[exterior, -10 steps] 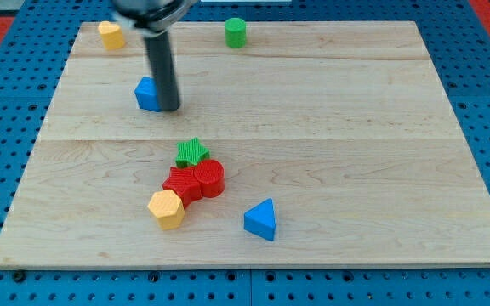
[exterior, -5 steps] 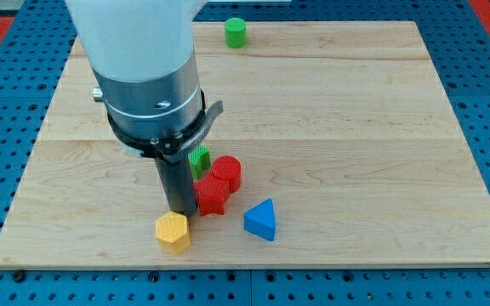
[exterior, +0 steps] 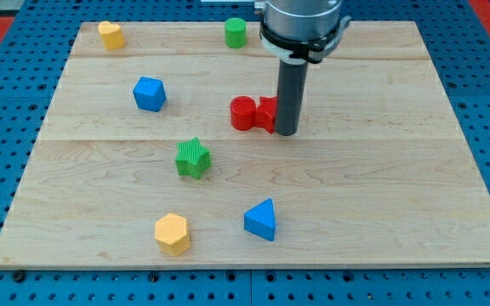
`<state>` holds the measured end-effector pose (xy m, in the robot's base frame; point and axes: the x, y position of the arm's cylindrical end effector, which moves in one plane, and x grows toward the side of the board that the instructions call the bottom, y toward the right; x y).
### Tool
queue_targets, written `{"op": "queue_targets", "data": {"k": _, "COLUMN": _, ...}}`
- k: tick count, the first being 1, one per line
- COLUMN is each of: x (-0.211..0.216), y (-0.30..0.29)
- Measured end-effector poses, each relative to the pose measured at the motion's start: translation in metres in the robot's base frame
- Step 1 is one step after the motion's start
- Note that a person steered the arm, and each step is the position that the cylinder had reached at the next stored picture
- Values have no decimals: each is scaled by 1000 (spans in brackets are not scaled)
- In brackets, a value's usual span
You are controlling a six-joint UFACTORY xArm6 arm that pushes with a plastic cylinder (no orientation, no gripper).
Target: Place the red star at the top right of the board
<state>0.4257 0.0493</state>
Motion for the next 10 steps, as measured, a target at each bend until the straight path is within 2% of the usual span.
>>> {"op": "queue_targets", "data": {"k": 1, "x": 26, "y": -20}}
{"op": "queue_targets", "data": {"k": 2, "x": -7, "y": -20}}
{"op": "queue_targets", "data": {"k": 3, "x": -58, "y": 17}}
{"op": "queue_targets", "data": {"k": 4, "x": -90, "y": 31}}
{"op": "queue_targets", "data": {"k": 5, "x": -59, "y": 12}}
{"op": "queue_targets", "data": {"k": 6, "x": -73, "y": -41}}
{"op": "queue_targets", "data": {"k": 7, "x": -114, "y": 8}}
{"op": "queue_targets", "data": {"k": 8, "x": -175, "y": 60}}
{"op": "queue_targets", "data": {"k": 10, "x": -182, "y": 113}}
